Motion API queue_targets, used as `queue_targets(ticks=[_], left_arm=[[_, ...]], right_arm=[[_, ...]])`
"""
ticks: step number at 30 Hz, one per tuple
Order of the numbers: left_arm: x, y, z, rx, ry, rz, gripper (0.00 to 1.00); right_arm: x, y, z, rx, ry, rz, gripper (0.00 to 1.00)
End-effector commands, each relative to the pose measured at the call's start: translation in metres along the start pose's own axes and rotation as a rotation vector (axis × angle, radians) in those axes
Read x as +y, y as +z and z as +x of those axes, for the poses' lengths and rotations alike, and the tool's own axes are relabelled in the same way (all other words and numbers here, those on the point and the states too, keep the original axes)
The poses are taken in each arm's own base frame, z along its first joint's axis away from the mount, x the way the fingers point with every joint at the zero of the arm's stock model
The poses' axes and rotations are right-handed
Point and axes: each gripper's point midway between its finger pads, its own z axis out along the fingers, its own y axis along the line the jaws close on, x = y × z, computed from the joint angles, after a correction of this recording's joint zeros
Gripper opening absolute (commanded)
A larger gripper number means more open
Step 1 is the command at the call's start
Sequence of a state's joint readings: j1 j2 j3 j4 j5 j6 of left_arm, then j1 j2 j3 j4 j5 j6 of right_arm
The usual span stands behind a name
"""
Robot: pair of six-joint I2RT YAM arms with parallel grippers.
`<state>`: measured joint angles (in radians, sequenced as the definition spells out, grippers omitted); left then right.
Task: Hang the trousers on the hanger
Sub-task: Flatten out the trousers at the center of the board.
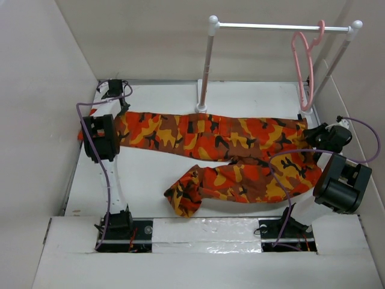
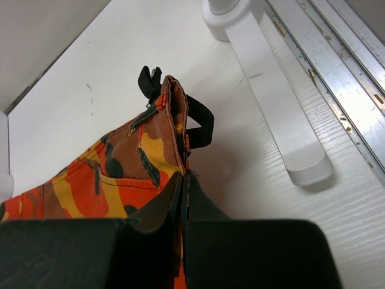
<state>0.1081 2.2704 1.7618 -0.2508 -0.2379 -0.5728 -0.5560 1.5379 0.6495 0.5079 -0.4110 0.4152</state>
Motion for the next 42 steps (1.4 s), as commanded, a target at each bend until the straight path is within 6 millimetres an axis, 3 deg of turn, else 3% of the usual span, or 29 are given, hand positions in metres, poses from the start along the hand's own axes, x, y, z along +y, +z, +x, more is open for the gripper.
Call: queue_targets(ticks=[1,4,7,8,9,12,13,14,15,16,17,18,21,22,24,25,26,27,29,30,31,32,33,34,36,37,38,41,42], left_arm=[[-0.030,-0.012,-0.029,-0.067,0.005,0.061,0.00],[-0.055,-0.016,-0.048,-0.092,0.010,0.109,0.00],[-0.058,-0.023,-0.051,-0.113,0.023,0.107,0.00],[-0.064,-0.038,-0.057,-0.132,0.019,0.131,0.00],[-0.068,-0.045,-0.063,-0.152,0.010,0.158,0.19],[-0.080,-0.090,-0.061,-0.185,-0.019,0.241,0.61],[-0.068,-0.090,-0.030,-0.142,-0.008,0.240,0.62],[-0.074,-0.138,-0.045,-0.208,-0.039,0.320,0.62],[-0.098,-0.169,-0.041,-0.273,-0.054,0.425,0.60],[-0.086,-0.172,-0.005,-0.250,-0.058,0.416,0.59],[-0.093,-0.196,0.000,-0.279,-0.057,0.463,0.59],[-0.113,-0.244,0.013,-0.297,-0.049,0.558,0.57],[-0.110,-0.287,0.053,-0.281,-0.085,0.640,0.47],[-0.103,-0.289,0.089,-0.230,-0.044,0.647,0.39],[-0.088,-0.311,0.106,-0.203,-0.045,0.686,0.11],[-0.072,-0.307,0.134,-0.166,0.003,0.669,0.01],[-0.062,-0.326,0.133,-0.175,-0.005,0.706,0.00],[-0.045,-0.324,0.148,-0.138,0.021,0.682,0.00],[-0.012,-0.331,0.170,-0.109,0.024,0.708,0.00],[0.004,-0.329,0.179,-0.082,0.020,0.689,0.00],[0.021,-0.323,0.187,-0.072,0.025,0.659,0.00],[0.027,-0.341,0.175,-0.106,-0.012,0.708,0.00],[0.035,-0.346,0.173,-0.112,-0.003,0.710,0.12],[0.035,-0.370,0.153,-0.165,-0.037,0.770,0.18],[0.039,-0.394,0.132,-0.215,-0.047,0.801,0.31],[0.041,-0.407,0.118,-0.260,-0.036,0.814,0.33],[0.042,-0.441,0.090,-0.319,-0.077,0.870,0.34],[0.063,-0.492,0.047,-0.438,-0.113,0.922,0.35],[0.069,-0.501,0.040,-0.463,-0.123,0.927,0.37]], right_arm=[[0.008,0.003,-0.031,-0.102,-0.054,-0.025,0.00],[0.008,0.005,-0.031,-0.100,-0.050,-0.027,0.00],[0.006,0.002,-0.036,-0.114,-0.051,-0.013,0.00],[0.005,0.001,-0.036,-0.108,-0.050,-0.006,0.00],[0.004,0.000,-0.036,-0.106,-0.050,0.005,0.00],[0.007,-0.009,-0.040,-0.110,-0.059,0.019,0.40],[0.019,-0.014,-0.038,-0.109,-0.073,-0.015,0.51],[0.026,-0.016,-0.034,-0.101,-0.080,-0.034,0.67],[0.036,-0.019,-0.031,-0.094,-0.094,-0.060,0.70],[0.052,-0.021,-0.016,-0.059,-0.126,-0.104,0.71],[0.068,-0.028,-0.014,-0.059,-0.153,-0.134,0.71],[0.077,-0.032,-0.007,-0.049,-0.175,-0.152,0.71],[0.116,-0.051,0.020,-0.013,-0.266,-0.240,0.64],[0.127,-0.057,0.028,0.004,-0.287,-0.276,0.60],[0.168,-0.078,0.051,0.039,-0.372,-0.404,0.19],[0.180,-0.086,0.060,0.057,-0.421,-0.448,0.00],[0.192,-0.095,0.071,0.092,-0.453,-0.492,0.00],[0.225,-0.115,0.082,0.095,-0.505,-0.615,0.00],[0.250,-0.140,0.104,0.156,-0.602,-0.756,0.00],[0.288,-0.167,0.111,0.155,-0.661,-0.898,0.00],[0.304,-0.180,0.116,0.157,-0.717,-0.950,0.00],[0.305,-0.192,0.133,0.227,-0.816,-0.972,0.00],[0.337,-0.209,0.119,0.177,-0.867,-1.032,0.00],[0.354,-0.232,0.153,0.245,-0.970,-1.121,0.04],[0.385,-0.264,0.159,0.220,-1.035,-1.231,0.07],[0.412,-0.286,0.176,0.235,-1.078,-1.323,0.17],[0.419,-0.283,0.202,0.283,-1.148,-1.347,0.31],[0.452,-0.314,0.233,0.288,-1.280,-1.477,0.51],[0.454,-0.310,0.265,0.358,-1.341,-1.491,0.54]])
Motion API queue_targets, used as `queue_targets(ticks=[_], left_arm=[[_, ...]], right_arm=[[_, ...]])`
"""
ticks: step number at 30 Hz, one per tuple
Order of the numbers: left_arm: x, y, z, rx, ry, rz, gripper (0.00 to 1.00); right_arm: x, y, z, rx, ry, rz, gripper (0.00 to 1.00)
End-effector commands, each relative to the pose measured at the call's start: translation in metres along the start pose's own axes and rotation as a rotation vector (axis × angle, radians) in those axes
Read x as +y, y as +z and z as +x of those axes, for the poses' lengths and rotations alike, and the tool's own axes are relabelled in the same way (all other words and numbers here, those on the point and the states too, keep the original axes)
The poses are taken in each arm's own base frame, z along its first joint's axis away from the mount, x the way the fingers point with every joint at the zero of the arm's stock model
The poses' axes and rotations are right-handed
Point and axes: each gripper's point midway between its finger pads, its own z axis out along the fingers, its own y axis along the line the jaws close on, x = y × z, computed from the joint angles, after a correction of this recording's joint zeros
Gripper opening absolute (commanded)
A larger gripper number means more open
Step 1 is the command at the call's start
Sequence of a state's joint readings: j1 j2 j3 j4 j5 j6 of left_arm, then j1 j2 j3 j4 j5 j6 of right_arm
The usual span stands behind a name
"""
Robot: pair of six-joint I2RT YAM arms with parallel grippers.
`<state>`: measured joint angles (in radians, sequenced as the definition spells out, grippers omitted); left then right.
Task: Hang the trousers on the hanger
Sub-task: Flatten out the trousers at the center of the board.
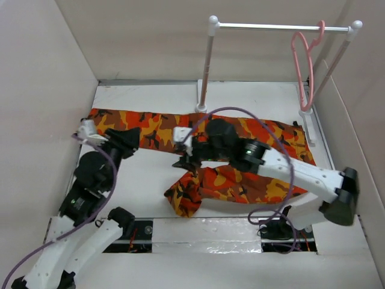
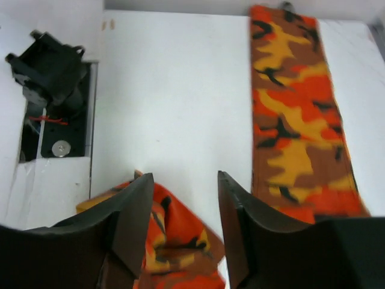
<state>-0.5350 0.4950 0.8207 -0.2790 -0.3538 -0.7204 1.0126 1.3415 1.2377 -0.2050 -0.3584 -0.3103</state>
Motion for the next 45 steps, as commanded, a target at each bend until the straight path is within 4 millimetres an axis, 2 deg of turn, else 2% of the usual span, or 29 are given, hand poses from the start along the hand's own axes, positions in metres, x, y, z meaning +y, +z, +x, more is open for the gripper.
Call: queue_targets(ticks=[1,2,3,5,6,7,9,10,11,15,16,17,24,29,34,36,41,43,45], left_arm=[[-0.018,-0.039,-0.066,-0.170,0.022,0.043,0.37],[-0.024,-0.049,-0.081,-0.207,0.020,0.064,0.38],[-0.025,-0.061,-0.092,-0.242,0.008,0.082,0.39],[-0.029,-0.080,-0.109,-0.289,-0.015,0.118,0.39],[-0.031,-0.085,-0.115,-0.305,-0.008,0.130,0.41],[-0.031,-0.090,-0.119,-0.316,-0.007,0.135,0.41],[-0.033,-0.100,-0.128,-0.336,0.002,0.145,0.42],[-0.033,-0.103,-0.129,-0.338,0.005,0.150,0.42],[-0.034,-0.105,-0.131,-0.339,0.008,0.157,0.42],[-0.031,-0.111,-0.129,-0.340,0.029,0.167,0.43],[-0.029,-0.112,-0.130,-0.346,0.030,0.163,0.43],[-0.027,-0.113,-0.129,-0.348,0.032,0.160,0.43],[-0.015,-0.110,-0.124,-0.354,0.043,0.124,0.43],[-0.013,-0.104,-0.120,-0.347,0.052,0.109,0.43],[-0.015,-0.099,-0.117,-0.340,0.053,0.112,0.43],[-0.014,-0.099,-0.115,-0.338,0.051,0.111,0.43],[-0.013,-0.098,-0.113,-0.334,0.048,0.113,0.43],[-0.013,-0.098,-0.113,-0.334,0.048,0.109,0.43],[-0.011,-0.098,-0.113,-0.337,0.051,0.105,0.43]], right_arm=[[0.023,0.042,0.039,0.218,-0.159,-0.119,0.56],[0.029,0.054,0.010,0.188,-0.252,-0.150,0.57],[0.038,0.075,0.040,0.281,-0.251,-0.211,0.57],[0.044,0.097,0.046,0.311,-0.316,-0.267,0.58],[0.049,0.112,0.059,0.373,-0.325,-0.304,0.58],[0.044,0.118,0.067,0.413,-0.333,-0.297,0.58],[0.050,0.128,0.074,0.458,-0.353,-0.311,0.58],[0.047,0.135,0.092,0.512,-0.353,-0.304,0.58],[0.052,0.138,0.097,0.530,-0.363,-0.310,0.59],[0.058,0.145,0.114,0.590,-0.380,-0.322,0.61],[0.057,0.145,0.112,0.592,-0.382,-0.317,0.61],[0.063,0.148,0.117,0.602,-0.391,-0.332,0.61],[0.081,0.141,0.151,0.722,-0.395,-0.425,0.61],[0.089,0.134,0.151,0.722,-0.391,-0.445,0.60],[0.091,0.127,0.170,0.790,-0.378,-0.463,0.59],[0.091,0.127,0.178,0.813,-0.375,-0.463,0.57],[0.089,0.129,0.184,0.829,-0.372,-0.440,0.51],[0.088,0.127,0.189,0.849,-0.373,-0.440,0.44],[0.089,0.126,0.192,0.858,-0.373,-0.445,0.25]])
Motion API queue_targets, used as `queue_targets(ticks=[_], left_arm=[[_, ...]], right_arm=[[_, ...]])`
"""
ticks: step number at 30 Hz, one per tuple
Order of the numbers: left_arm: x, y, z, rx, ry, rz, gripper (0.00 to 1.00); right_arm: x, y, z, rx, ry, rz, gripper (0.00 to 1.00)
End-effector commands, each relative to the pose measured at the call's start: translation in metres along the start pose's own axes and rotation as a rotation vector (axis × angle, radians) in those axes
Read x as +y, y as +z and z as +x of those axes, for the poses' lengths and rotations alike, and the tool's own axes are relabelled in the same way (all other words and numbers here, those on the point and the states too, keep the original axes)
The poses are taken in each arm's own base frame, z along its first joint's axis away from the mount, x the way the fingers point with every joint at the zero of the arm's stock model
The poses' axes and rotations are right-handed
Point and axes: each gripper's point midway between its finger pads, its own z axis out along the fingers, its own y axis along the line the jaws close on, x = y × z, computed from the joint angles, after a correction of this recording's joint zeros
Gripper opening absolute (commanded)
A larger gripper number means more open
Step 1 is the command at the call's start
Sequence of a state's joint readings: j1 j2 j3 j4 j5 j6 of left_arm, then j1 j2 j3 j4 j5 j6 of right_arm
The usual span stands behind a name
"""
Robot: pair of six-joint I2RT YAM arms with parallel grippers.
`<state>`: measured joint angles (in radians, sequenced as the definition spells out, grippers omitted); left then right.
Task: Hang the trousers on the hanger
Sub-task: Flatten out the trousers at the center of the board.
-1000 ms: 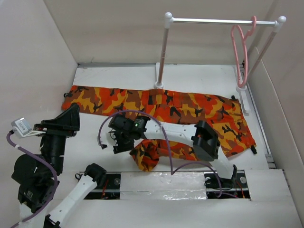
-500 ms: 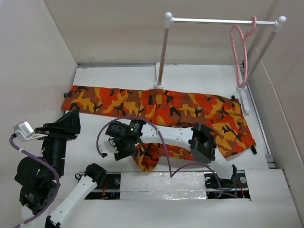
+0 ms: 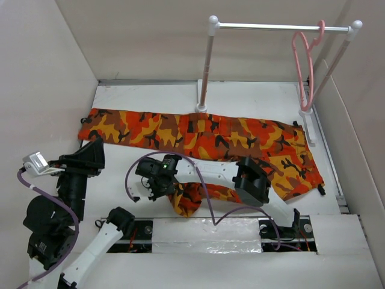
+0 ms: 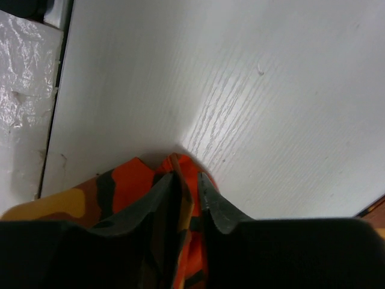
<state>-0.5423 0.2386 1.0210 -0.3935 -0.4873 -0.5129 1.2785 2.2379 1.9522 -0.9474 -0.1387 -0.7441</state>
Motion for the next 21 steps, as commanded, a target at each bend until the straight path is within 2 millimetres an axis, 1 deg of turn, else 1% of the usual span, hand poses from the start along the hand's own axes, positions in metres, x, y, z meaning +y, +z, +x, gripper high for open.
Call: queue_targets(ticks=[1,2,3,5,6,7,8,9,10,11,12,13,14,15,16,17,18,19,20,21], left_arm=[[-0.002,0.003,-0.003,-0.020,0.000,0.006,0.43],[-0.001,0.004,-0.001,-0.017,0.002,0.004,0.43],[-0.002,0.005,0.000,-0.017,0.001,0.006,0.43],[-0.002,0.008,0.002,-0.010,0.009,0.001,0.43],[-0.003,0.009,0.002,-0.011,0.010,0.002,0.43],[-0.004,0.010,0.000,-0.014,0.015,0.000,0.43],[-0.005,0.011,-0.001,-0.016,0.018,-0.002,0.43],[-0.006,0.012,-0.003,-0.020,0.019,-0.002,0.43],[-0.006,0.014,-0.003,-0.022,0.027,-0.006,0.43],[-0.007,0.014,-0.005,-0.026,0.028,-0.007,0.43],[-0.009,0.017,-0.005,-0.025,0.030,-0.008,0.43],[-0.010,0.018,-0.004,-0.020,0.034,-0.007,0.43],[-0.011,0.019,-0.005,-0.023,0.035,-0.005,0.43],[-0.013,0.022,-0.005,-0.022,0.039,-0.006,0.43],[-0.014,0.023,-0.005,-0.022,0.040,-0.006,0.43],[-0.017,0.023,-0.010,-0.030,0.040,-0.001,0.43],[-0.018,0.026,-0.011,-0.028,0.053,-0.006,0.43],[-0.018,0.027,-0.014,-0.036,0.057,-0.014,0.43],[-0.020,0.027,-0.020,-0.050,0.056,-0.015,0.43],[-0.020,0.029,-0.020,-0.047,0.073,-0.024,0.43]], right_arm=[[0.004,-0.003,0.003,0.027,-0.005,-0.002,0.12],[0.002,-0.005,0.000,0.016,-0.004,0.005,0.00],[0.000,-0.010,-0.006,-0.003,-0.005,0.016,0.00],[-0.011,-0.034,-0.021,-0.063,0.005,0.080,0.00],[-0.026,-0.049,-0.032,-0.119,0.016,0.148,0.00],[-0.037,-0.063,-0.034,-0.152,0.036,0.200,0.00],[-0.049,-0.103,-0.043,-0.228,0.071,0.289,0.00],[-0.067,-0.128,-0.057,-0.324,0.089,0.377,0.00],[-0.079,-0.141,-0.042,-0.353,0.141,0.424,0.00],[-0.083,-0.190,-0.049,-0.473,0.181,0.492,0.00],[-0.097,-0.222,-0.062,-0.606,0.169,0.575,0.00],[-0.100,-0.243,-0.061,-0.673,0.185,0.615,0.00],[-0.103,-0.247,-0.045,-0.706,0.247,0.625,0.00],[-0.105,-0.296,-0.051,-0.834,0.235,0.709,0.00],[-0.105,-0.310,-0.048,-0.884,0.249,0.730,0.00],[-0.106,-0.323,-0.043,-0.923,0.277,0.763,0.00],[-0.107,-0.348,-0.035,-1.022,0.321,0.828,0.00],[-0.106,-0.357,-0.030,-1.062,0.332,0.852,0.00],[-0.107,-0.362,-0.021,-1.102,0.398,0.870,0.00],[-0.111,-0.363,-0.009,-1.144,0.429,0.905,0.00]])
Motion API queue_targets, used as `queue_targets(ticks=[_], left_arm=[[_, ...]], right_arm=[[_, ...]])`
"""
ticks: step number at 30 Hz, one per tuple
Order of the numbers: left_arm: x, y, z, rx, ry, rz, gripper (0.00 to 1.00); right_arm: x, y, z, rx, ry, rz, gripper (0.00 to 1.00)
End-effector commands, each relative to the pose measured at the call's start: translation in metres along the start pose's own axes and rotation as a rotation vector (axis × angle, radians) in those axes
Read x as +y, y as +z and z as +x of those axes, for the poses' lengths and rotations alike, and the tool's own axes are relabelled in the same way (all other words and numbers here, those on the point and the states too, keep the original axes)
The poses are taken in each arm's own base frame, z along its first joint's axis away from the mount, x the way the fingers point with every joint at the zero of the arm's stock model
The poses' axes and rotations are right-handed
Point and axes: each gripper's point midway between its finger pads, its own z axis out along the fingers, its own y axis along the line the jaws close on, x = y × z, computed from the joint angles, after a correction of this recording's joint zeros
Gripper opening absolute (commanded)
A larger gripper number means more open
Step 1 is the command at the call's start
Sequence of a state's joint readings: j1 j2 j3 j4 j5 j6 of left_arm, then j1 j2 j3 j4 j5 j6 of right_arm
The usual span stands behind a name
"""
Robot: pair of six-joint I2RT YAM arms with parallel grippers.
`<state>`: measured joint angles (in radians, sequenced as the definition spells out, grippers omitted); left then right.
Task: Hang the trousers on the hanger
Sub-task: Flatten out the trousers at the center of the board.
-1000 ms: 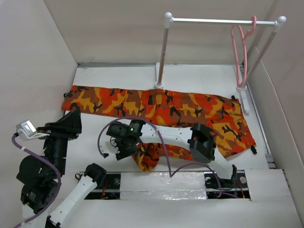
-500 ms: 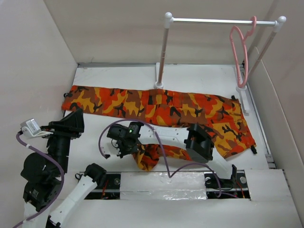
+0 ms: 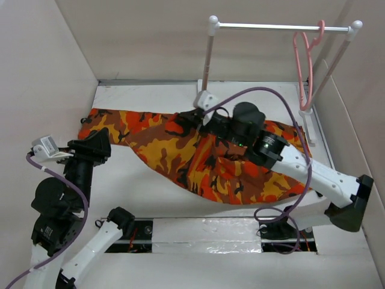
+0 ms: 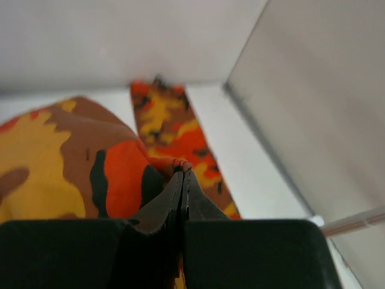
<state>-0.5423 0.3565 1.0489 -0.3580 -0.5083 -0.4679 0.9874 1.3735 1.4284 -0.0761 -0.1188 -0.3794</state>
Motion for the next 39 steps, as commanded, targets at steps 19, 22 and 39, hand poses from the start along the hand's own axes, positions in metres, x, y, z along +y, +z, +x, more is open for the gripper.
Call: queue_targets(ticks=[19,22,39], left_arm=[[0.014,0.040,0.066,0.128,0.053,-0.115,0.42],[0.007,0.050,0.079,0.161,0.046,-0.100,0.42],[0.051,0.048,0.306,0.678,-0.062,-0.126,0.42]], right_arm=[[0.054,0.054,0.052,-0.029,0.175,-0.184,0.00],[0.012,0.020,0.049,-0.040,0.155,-0.038,0.00],[-0.013,-0.138,0.288,0.561,0.426,0.230,0.00]])
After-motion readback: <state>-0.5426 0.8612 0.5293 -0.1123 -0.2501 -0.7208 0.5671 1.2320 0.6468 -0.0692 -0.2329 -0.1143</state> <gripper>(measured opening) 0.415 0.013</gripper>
